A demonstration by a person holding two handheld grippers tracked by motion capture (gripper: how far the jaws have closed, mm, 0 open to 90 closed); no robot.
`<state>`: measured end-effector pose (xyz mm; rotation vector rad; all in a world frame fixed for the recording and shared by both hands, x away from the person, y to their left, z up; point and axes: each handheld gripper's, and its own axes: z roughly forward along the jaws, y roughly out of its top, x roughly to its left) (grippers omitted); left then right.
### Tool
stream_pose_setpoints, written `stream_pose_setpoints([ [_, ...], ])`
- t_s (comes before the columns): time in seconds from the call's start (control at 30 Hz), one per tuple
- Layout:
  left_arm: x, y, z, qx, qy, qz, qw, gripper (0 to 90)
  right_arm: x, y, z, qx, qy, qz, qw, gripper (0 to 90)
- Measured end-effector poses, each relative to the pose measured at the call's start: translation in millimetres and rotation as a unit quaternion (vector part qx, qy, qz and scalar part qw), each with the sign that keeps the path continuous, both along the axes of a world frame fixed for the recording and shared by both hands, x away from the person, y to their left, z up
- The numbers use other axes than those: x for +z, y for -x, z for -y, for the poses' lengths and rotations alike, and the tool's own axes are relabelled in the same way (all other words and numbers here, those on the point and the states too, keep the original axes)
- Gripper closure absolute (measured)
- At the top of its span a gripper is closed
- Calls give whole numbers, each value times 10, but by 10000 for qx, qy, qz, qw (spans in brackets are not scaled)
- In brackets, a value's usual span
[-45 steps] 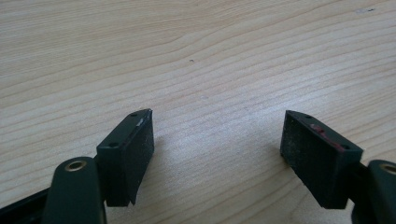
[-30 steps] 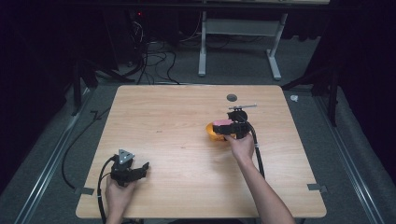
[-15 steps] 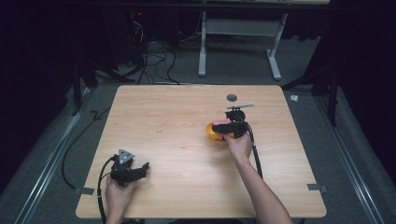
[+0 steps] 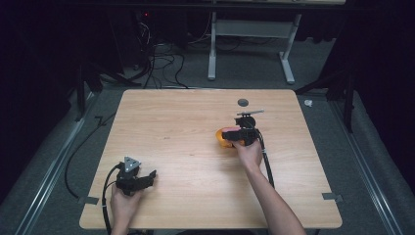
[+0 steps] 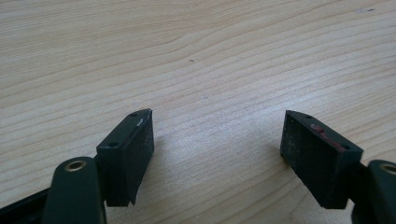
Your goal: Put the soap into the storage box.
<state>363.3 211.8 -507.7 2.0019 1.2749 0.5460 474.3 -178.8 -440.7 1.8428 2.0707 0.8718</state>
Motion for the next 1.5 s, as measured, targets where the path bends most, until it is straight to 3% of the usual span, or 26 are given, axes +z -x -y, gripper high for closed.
stream_pose_setpoints([
  [0.43, 0, 0, 0, -1, -1, 0, 10000, 262, -37, -15, 2, -47, -29, -88, 9999, 131],
  [0.97, 0, 0, 0, 1, -2, 0, 10000, 262, -49, -10, -12, -88, 31, 28, 10000, 130],
  [1.27, -1, 0, 1, 7, 4, 4, 10000, 262, -47, -8, 2, -142, -26, 8, 9999, 128],
  [1.5, -1, 0, 2, 9, 3, 4, 10000, 262, 6, 22, 37, -128, -143, 161, 9997, 119],
])
